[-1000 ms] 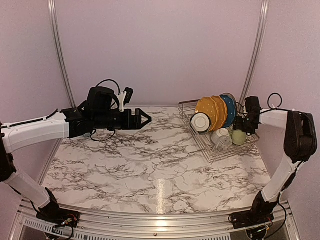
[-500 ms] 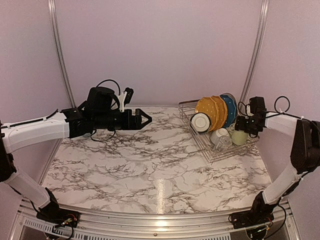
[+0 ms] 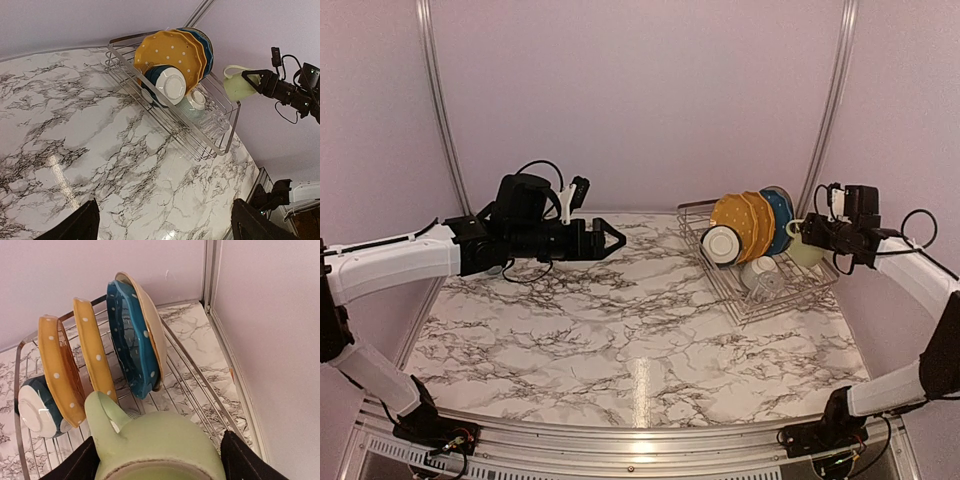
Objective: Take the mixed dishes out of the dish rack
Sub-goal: Pass from the right arm to the left
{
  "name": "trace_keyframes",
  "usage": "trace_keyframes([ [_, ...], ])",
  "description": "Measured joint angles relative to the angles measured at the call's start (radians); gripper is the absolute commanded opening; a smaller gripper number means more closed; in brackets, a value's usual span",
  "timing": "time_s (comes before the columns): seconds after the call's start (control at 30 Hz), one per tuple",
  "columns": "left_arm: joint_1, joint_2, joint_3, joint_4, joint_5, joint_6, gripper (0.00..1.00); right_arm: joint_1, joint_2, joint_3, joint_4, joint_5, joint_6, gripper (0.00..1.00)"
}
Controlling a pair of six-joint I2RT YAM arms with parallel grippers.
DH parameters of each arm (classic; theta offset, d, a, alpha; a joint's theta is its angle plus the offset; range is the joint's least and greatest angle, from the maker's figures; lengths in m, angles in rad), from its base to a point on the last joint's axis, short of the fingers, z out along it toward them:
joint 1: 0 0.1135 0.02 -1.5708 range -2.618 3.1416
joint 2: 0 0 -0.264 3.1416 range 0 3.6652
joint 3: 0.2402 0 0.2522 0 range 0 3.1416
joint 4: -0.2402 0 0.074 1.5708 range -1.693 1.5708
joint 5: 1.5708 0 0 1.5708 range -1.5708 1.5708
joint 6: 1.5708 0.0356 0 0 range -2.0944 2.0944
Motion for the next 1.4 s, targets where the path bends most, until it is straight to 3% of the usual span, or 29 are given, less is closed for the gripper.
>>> trace_keyframes([
  [0.1,0.0,0.002,0.002,0.0,0.009,-0.011,0.94,0.01,-0.068,-0.01,0.031,-0.027,-0.01,0.0],
  [0.37,0.0,0.007,0.011,0.008,0.026,-0.029,0.94,0.061,-0.106,0.008,0.074,-0.153,0.004,0.0],
  [0.6,0.006,0.007,0.0,0.089,0.094,-0.08,0.94,0.152,-0.101,0.026,0.122,-0.351,0.161,0.0],
  [0.67,0.011,0.007,-0.01,0.122,0.116,-0.099,0.9,0.177,-0.09,0.026,0.172,-0.405,0.227,0.0],
  [0.77,0.023,0.007,-0.04,0.201,0.164,-0.134,0.8,0.233,-0.057,0.026,0.288,-0.487,0.343,0.0],
  [1.1,0.032,0.007,-0.152,0.576,0.35,-0.309,0.86,0.456,0.161,0.028,0.68,-0.63,0.673,0.0],
  [1.27,0.033,0.007,-0.167,0.703,0.384,-0.401,0.86,0.536,0.267,0.082,0.75,-0.665,0.697,0.0],
  [1.4,0.04,0.007,-0.171,0.763,0.405,-0.478,0.87,0.557,0.276,0.092,0.75,-0.671,0.606,0.0],
])
